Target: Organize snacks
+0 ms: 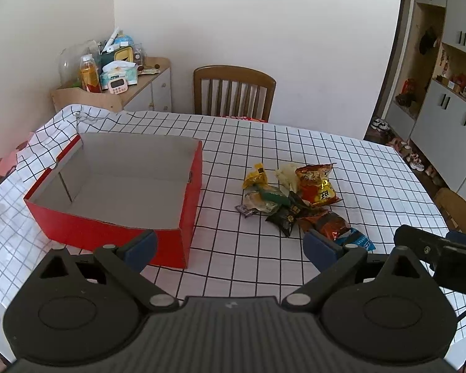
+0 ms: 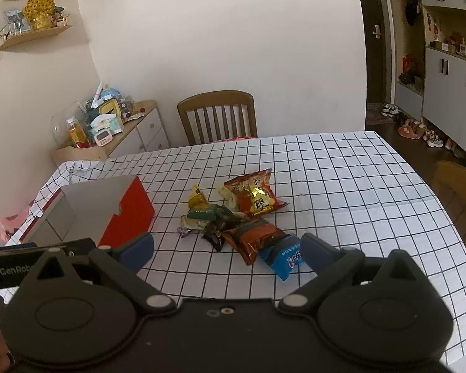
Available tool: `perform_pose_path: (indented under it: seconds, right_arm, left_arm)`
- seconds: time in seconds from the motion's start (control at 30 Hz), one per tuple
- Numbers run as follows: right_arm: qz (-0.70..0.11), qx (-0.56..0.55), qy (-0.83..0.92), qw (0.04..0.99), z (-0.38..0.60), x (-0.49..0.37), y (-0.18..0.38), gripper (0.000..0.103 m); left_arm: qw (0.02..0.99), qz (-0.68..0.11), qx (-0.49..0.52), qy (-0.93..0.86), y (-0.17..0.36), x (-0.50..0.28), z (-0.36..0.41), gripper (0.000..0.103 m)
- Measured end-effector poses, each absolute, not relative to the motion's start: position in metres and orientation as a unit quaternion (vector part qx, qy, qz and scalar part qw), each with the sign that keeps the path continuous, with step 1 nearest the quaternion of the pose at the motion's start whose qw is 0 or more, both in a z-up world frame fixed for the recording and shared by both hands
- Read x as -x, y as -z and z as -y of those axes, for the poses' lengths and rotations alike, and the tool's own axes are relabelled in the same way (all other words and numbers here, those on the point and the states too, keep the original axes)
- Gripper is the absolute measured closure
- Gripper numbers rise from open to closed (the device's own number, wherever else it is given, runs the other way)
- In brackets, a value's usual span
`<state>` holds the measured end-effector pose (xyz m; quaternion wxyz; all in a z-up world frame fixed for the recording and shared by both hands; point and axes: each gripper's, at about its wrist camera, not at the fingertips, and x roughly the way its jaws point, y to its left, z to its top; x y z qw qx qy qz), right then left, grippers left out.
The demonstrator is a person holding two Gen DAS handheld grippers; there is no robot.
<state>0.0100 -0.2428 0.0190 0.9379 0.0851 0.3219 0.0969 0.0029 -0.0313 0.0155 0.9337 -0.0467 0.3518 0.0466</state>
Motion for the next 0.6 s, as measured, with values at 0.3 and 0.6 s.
perform_pose_path:
  seconds: [0.3,0.6]
  right_arm:
    - [-0.32,-0.081,-0.091,0.939,0.237,-0.009,-0.018,0.003]
    - [-0.318,-0.083,-0.084,0.941,0.233,-0.007,-0.02,0.003]
  left_arm:
    - [0.934,-0.352,0.048,-0.046,-0.015,-0.002,0.026,0.002]
    - [0.937,-0.344,0.045,-0.039,-0.016,0.001,0.019,0.002]
